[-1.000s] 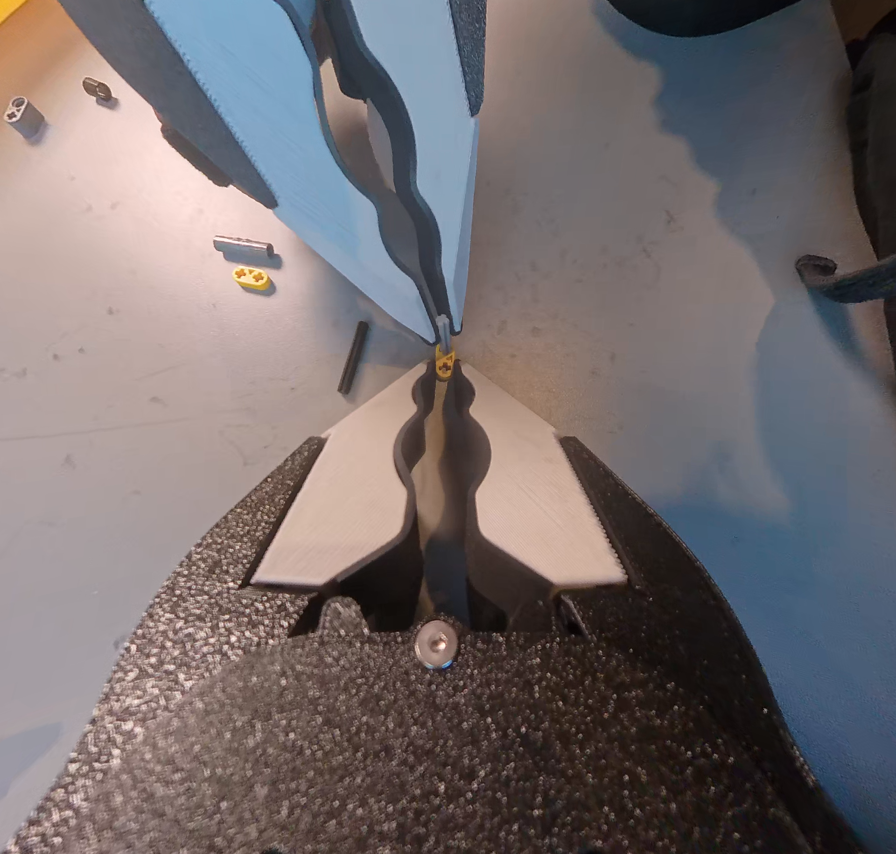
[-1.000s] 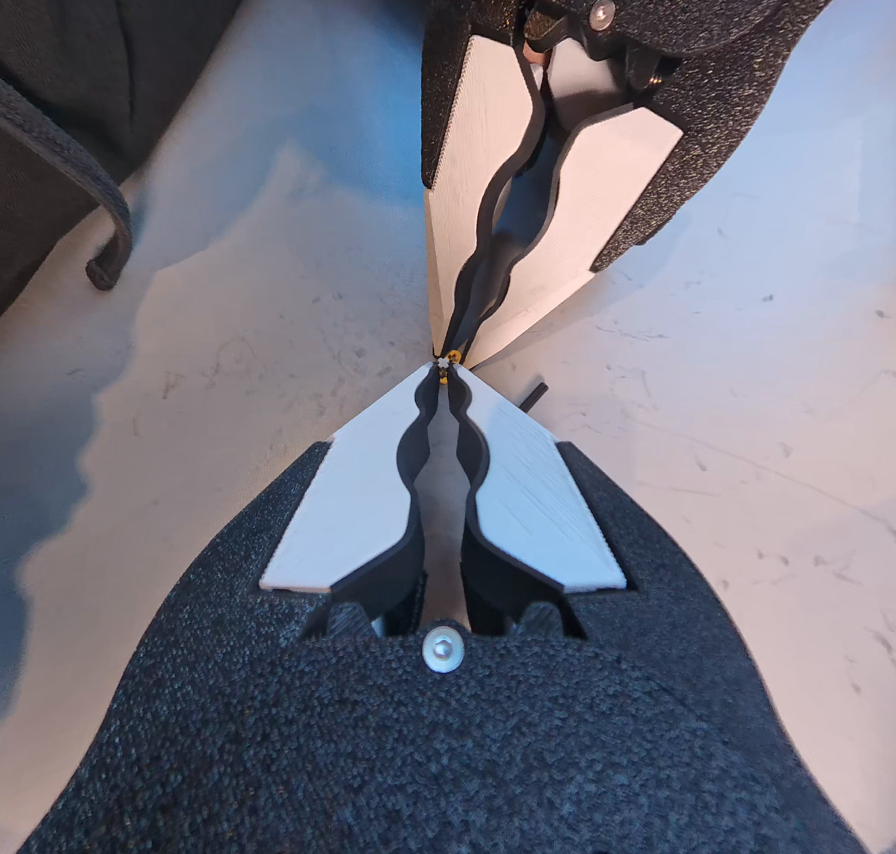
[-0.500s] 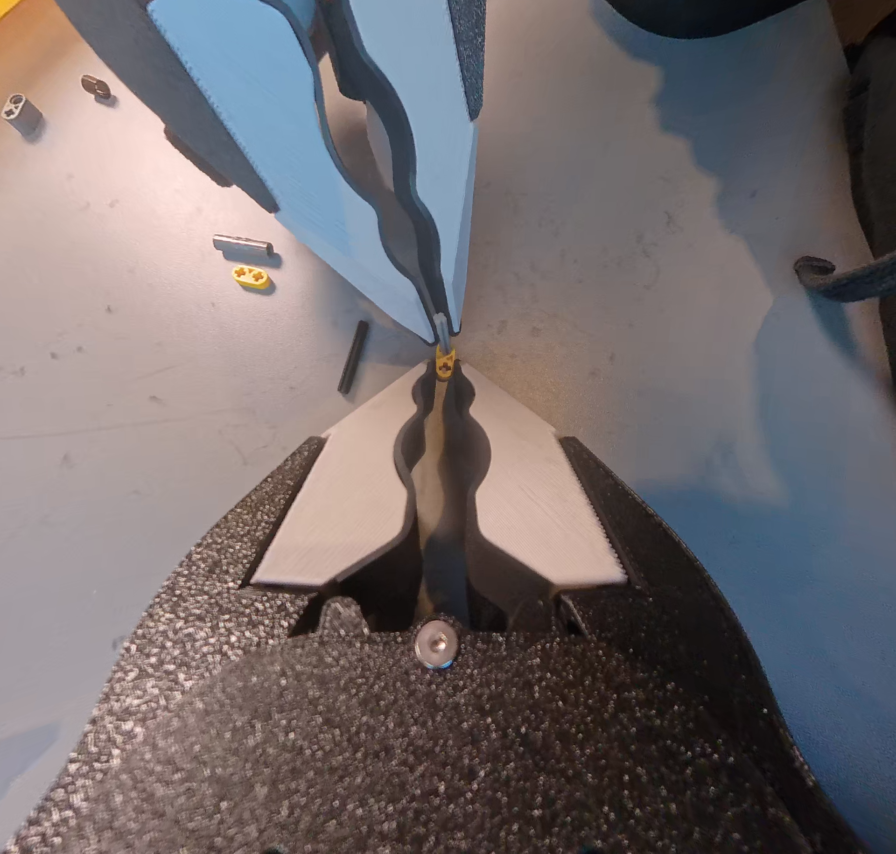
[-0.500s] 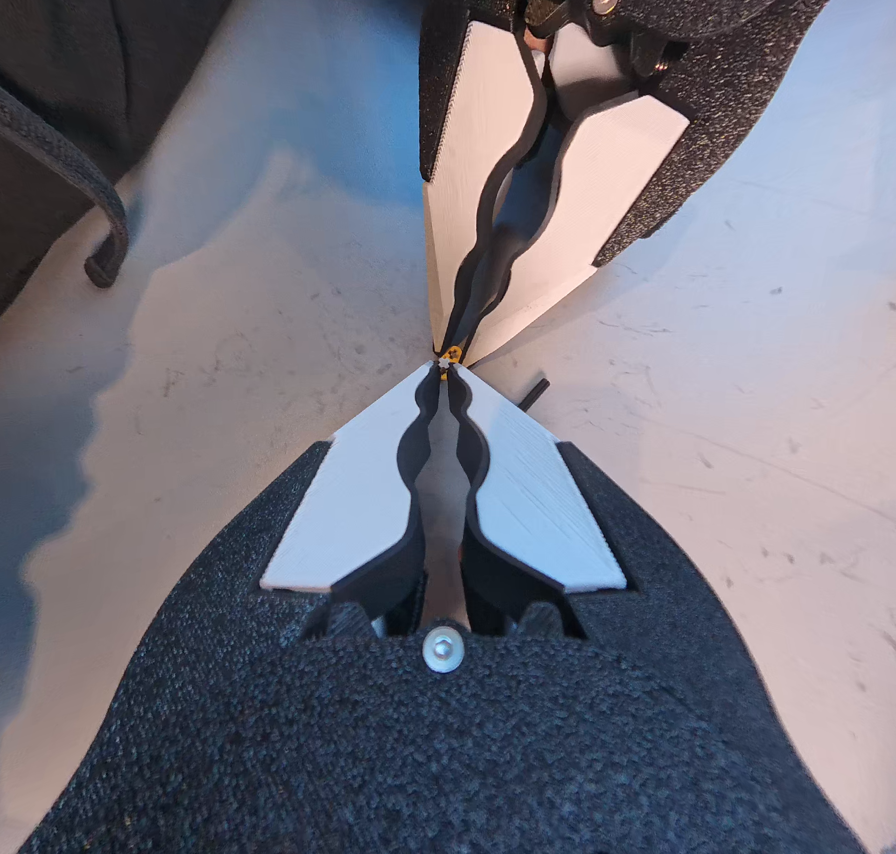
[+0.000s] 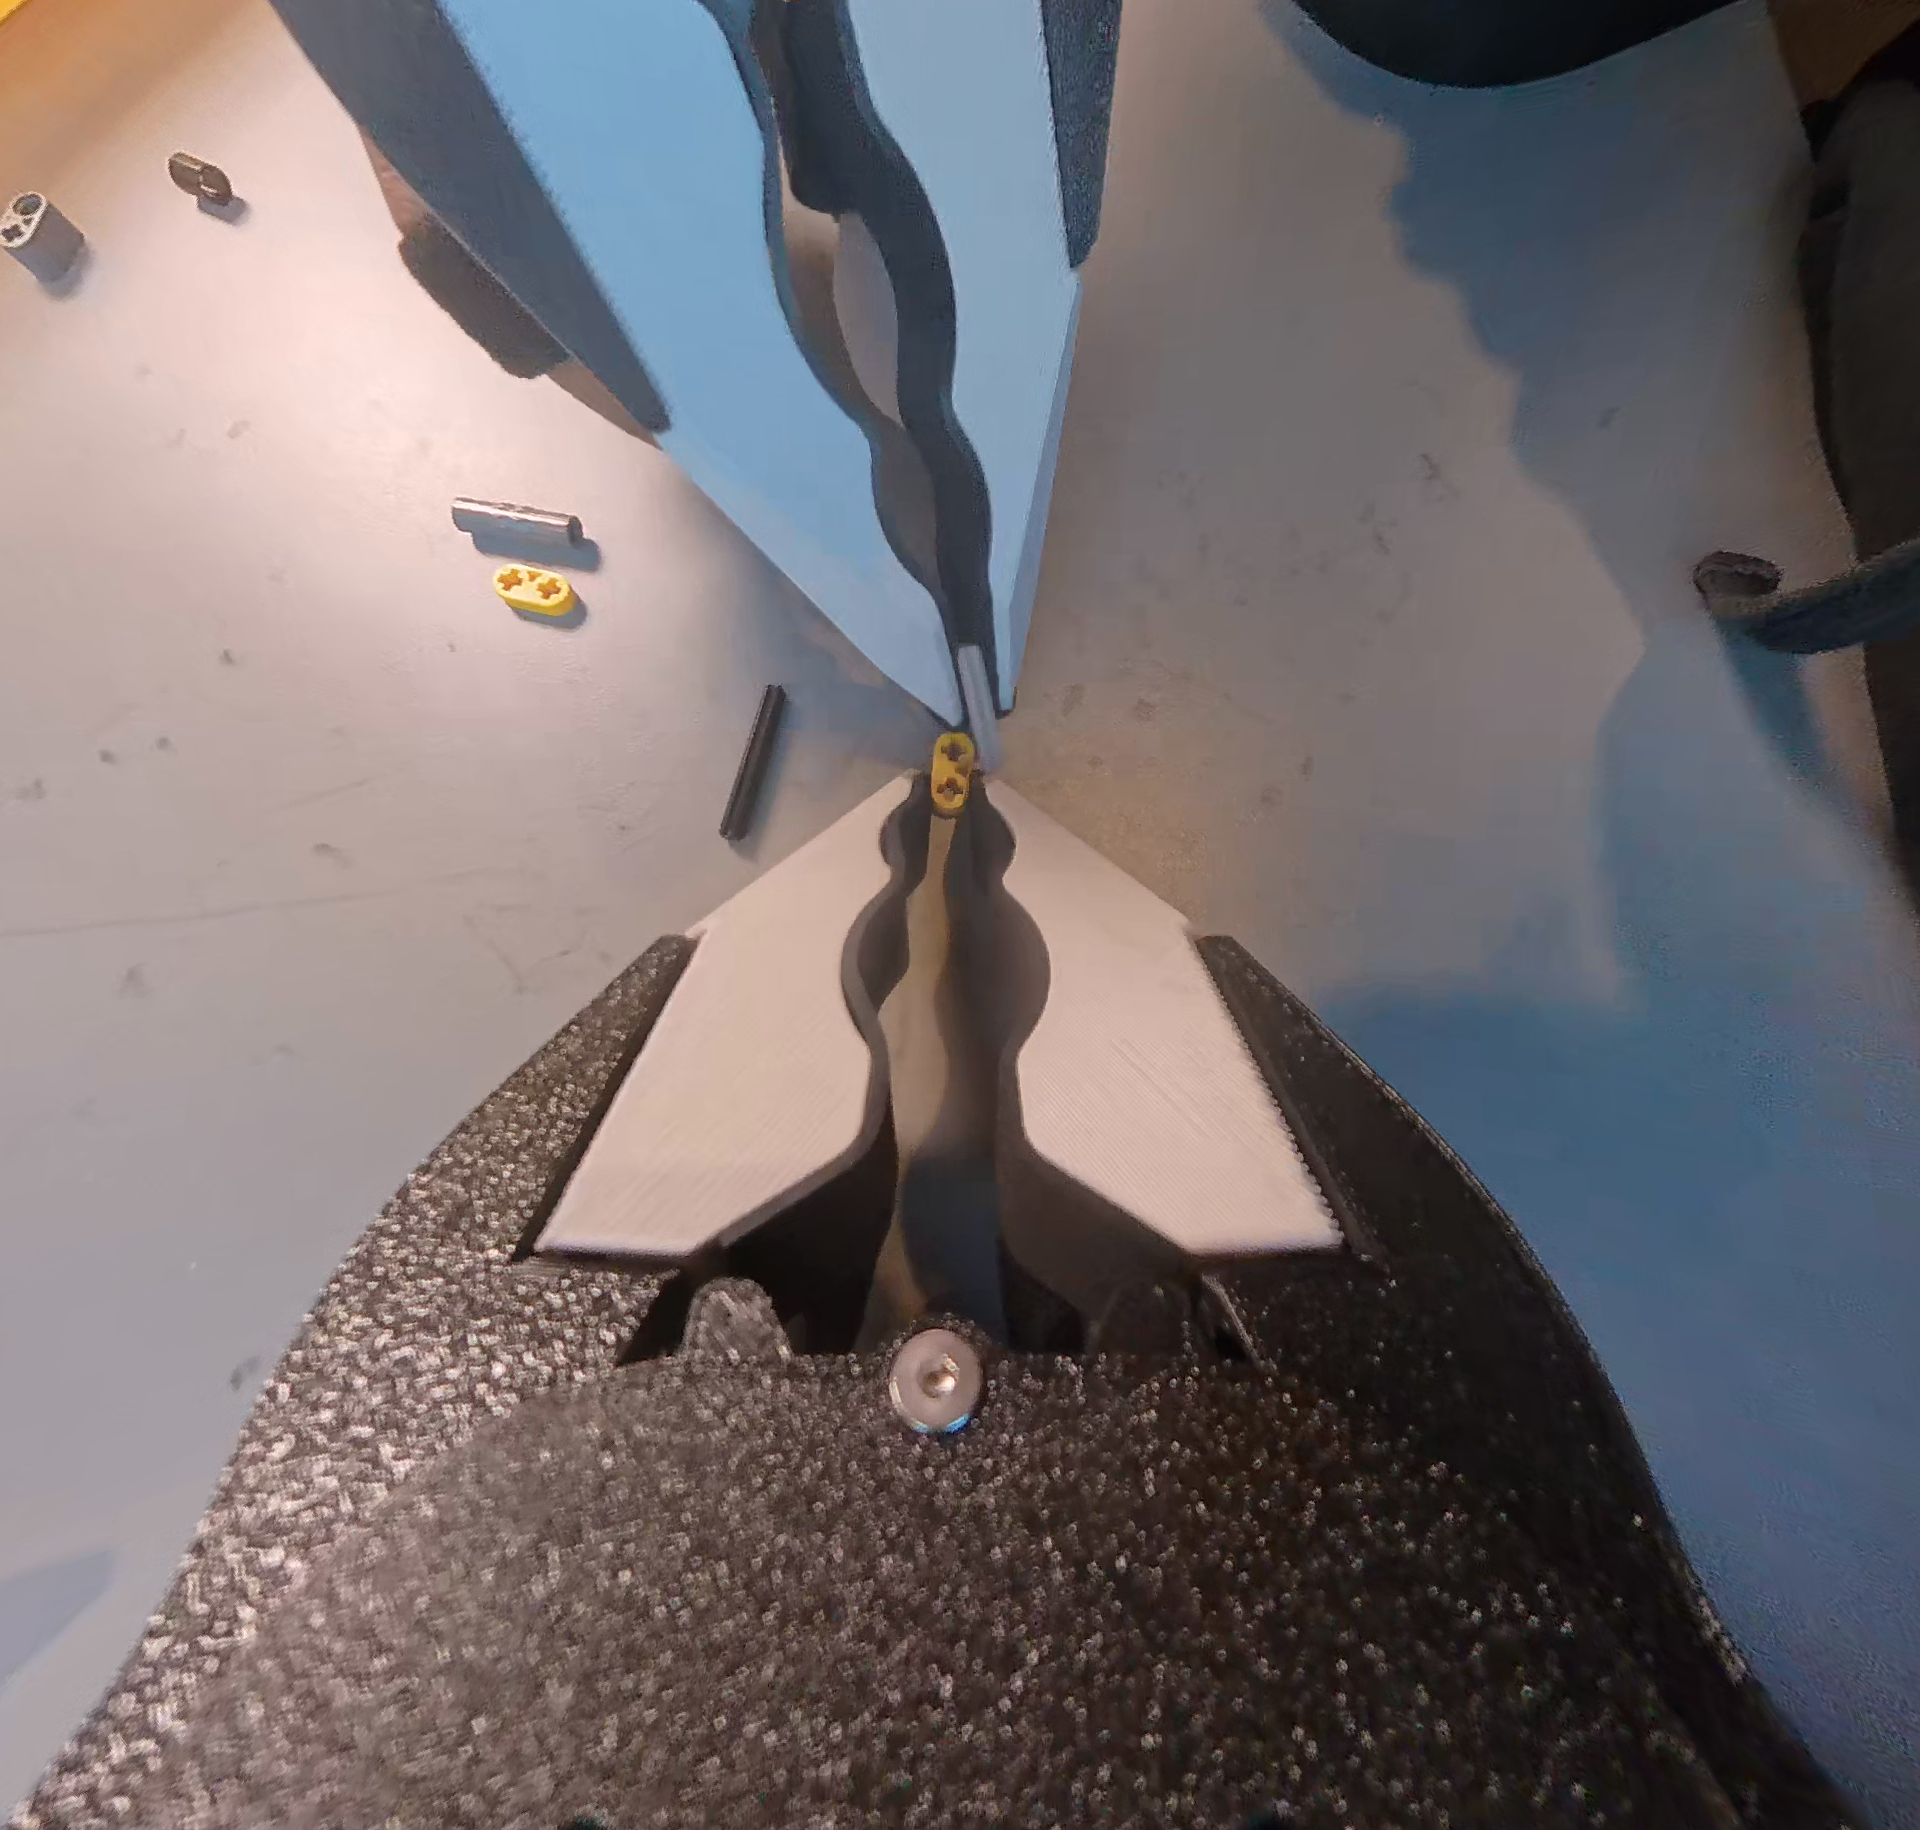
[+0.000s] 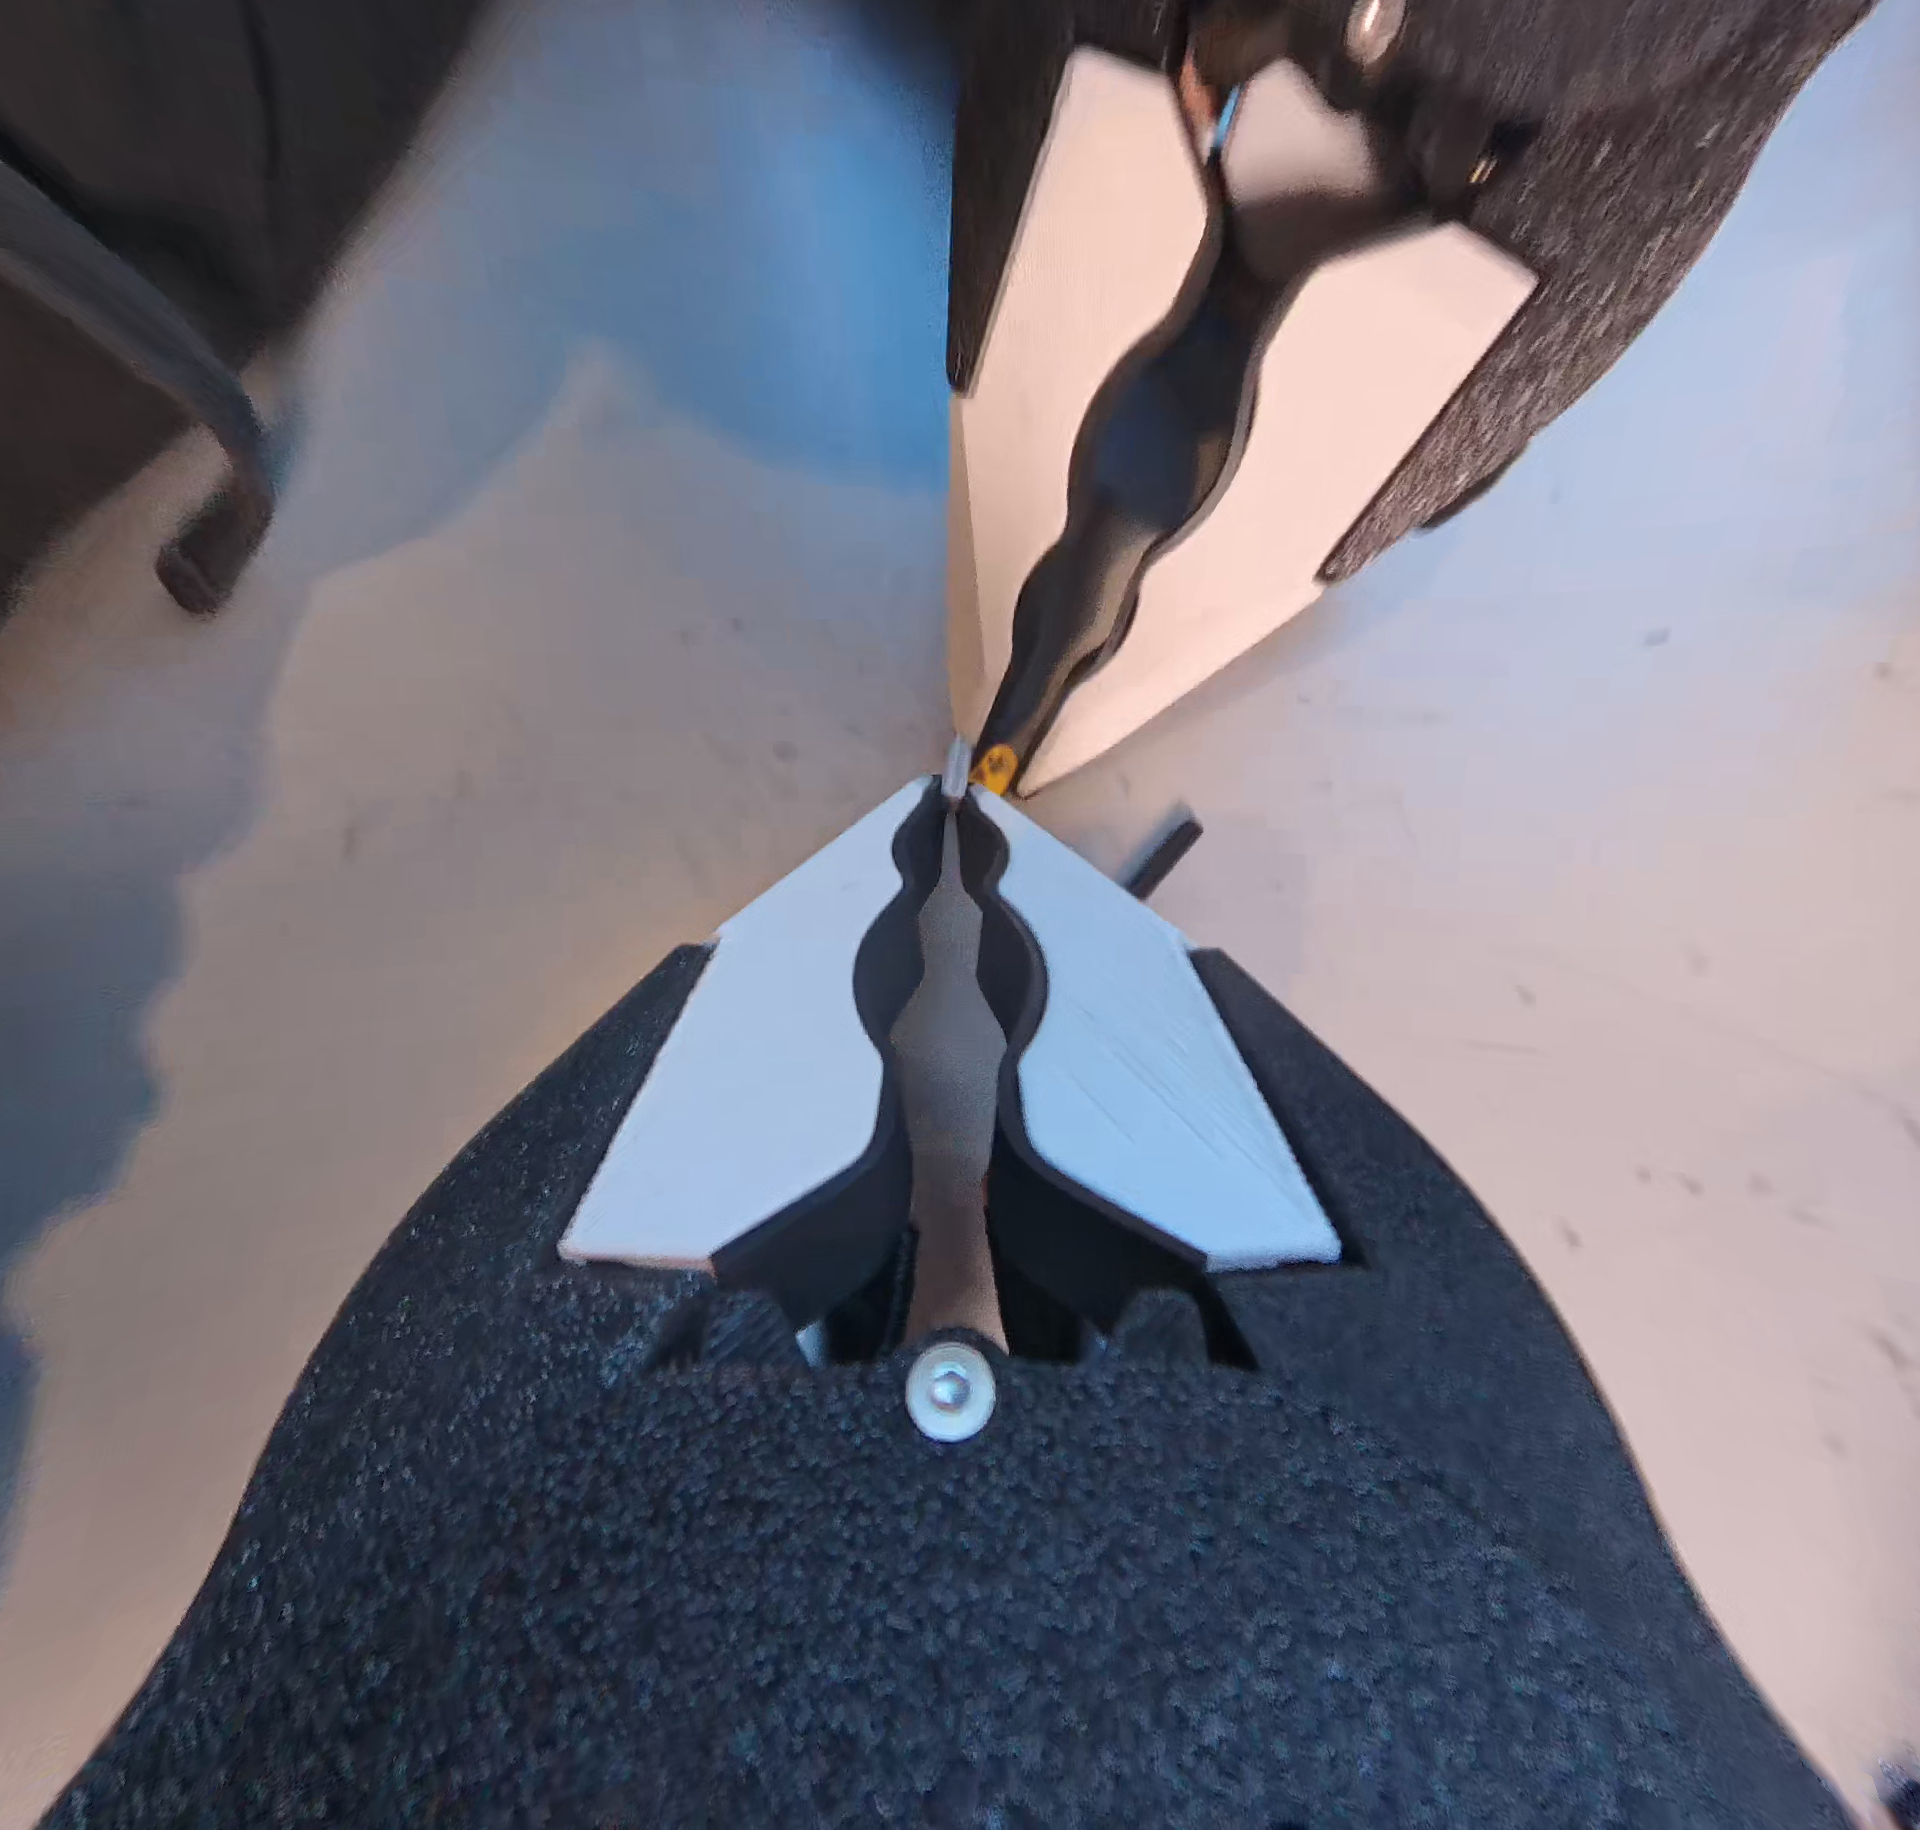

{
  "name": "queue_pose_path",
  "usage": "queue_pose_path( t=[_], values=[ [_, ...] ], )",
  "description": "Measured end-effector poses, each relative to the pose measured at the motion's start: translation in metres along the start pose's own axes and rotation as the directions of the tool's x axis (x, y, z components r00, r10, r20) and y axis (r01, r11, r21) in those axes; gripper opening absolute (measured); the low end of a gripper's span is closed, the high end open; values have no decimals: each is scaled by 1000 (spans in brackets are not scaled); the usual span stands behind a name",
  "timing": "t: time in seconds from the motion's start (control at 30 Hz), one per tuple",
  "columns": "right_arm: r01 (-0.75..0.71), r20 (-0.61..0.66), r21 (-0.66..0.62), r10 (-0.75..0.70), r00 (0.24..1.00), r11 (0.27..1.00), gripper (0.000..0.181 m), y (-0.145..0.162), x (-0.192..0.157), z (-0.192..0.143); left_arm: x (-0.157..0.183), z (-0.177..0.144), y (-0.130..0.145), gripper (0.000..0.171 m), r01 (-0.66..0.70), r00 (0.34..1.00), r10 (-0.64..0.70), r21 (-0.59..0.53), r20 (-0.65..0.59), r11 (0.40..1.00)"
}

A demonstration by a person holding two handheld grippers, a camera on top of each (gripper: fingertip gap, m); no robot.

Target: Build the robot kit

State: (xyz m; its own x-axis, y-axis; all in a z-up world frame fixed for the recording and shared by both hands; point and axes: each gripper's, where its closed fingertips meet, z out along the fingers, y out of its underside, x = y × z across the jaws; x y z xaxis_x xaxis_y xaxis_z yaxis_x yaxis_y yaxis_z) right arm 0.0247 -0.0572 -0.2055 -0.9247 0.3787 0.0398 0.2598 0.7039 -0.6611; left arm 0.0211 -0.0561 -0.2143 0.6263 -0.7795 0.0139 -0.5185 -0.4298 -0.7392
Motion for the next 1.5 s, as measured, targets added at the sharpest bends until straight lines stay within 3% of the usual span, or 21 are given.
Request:
queue_pose_path(
  t=[0.03,0.37,0.53,0.9,1.1,1.23,1.5],
  values=[
    [9,-5,-46,-9,1000,999,2,9,1,2,0,0,0,6,1,1000,-1,0,2,1000],
    [-123,-57,97,129,990,988,2,4,15,-12,1,-1,0,6,28,1000,-28,2,-13,1000],
    [-162,-149,169,187,971,972,2,-3,19,-25,0,-6,0,28,85,996,-84,19,-32,996],
    [-228,-261,289,306,916,930,3,-17,14,-27,1,-14,-11,29,134,991,-131,96,-39,986],
    [-213,-306,290,301,903,933,3,-23,18,-19,-1,-19,-21,25,156,988,-154,157,-19,975],
    [-199,-318,289,290,903,936,3,-25,19,-18,-2,-16,-20,8,128,991,-132,151,15,980],
    [-198,-318,322,303,898,926,3,-25,21,-21,-4,-17,-23,5,132,991,-136,170,15,977]
  ],
)
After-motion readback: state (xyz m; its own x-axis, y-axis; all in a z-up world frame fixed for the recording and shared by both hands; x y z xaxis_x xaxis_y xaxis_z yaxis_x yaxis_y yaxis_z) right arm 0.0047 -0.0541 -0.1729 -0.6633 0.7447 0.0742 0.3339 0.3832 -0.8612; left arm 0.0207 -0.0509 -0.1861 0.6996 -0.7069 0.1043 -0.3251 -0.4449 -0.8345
